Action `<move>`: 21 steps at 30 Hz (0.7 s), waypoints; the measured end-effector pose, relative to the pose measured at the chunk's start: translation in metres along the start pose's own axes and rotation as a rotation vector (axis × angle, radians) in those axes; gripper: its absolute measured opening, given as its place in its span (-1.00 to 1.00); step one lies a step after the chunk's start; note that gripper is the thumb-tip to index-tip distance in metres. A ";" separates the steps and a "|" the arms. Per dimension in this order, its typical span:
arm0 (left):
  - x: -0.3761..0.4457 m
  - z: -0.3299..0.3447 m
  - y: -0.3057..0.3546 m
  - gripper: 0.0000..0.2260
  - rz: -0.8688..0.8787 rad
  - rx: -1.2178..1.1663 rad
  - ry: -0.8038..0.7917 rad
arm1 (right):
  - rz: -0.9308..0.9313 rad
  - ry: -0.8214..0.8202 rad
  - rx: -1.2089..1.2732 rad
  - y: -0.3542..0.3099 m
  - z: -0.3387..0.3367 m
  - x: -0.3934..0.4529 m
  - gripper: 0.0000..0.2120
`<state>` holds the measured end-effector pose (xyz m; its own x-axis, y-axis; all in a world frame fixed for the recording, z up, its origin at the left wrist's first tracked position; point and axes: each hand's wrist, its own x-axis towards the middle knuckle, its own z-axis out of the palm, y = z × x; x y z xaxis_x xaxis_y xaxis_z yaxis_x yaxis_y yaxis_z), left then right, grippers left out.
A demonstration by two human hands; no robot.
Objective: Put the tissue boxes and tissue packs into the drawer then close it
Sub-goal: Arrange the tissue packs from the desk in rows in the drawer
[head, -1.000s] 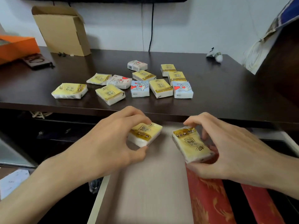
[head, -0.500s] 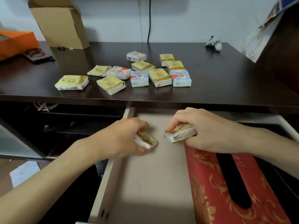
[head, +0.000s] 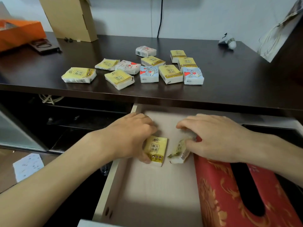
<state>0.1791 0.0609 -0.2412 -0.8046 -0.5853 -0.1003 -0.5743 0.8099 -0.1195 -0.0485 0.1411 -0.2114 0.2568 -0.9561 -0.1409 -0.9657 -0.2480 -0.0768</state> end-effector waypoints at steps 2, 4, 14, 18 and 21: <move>-0.003 0.008 -0.003 -0.23 0.012 -0.027 -0.048 | -0.012 0.010 -0.168 -0.013 0.005 0.003 -0.27; -0.001 0.011 0.000 -0.34 0.033 -0.033 -0.073 | 0.000 -0.045 -0.223 -0.019 0.010 0.002 -0.09; 0.001 0.017 0.002 -0.45 0.029 -0.047 -0.054 | -0.080 -0.145 -0.327 -0.020 0.025 0.023 -0.55; 0.002 0.018 0.003 -0.42 0.029 -0.042 -0.045 | -0.030 -0.148 -0.240 -0.014 0.022 0.034 -0.55; 0.007 0.018 0.002 -0.40 0.029 -0.041 -0.038 | 0.019 -0.158 -0.181 -0.011 0.020 0.039 -0.49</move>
<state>0.1752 0.0581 -0.2598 -0.8153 -0.5616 -0.1410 -0.5567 0.8272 -0.0755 -0.0275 0.1100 -0.2357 0.2272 -0.9281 -0.2949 -0.9580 -0.2674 0.1033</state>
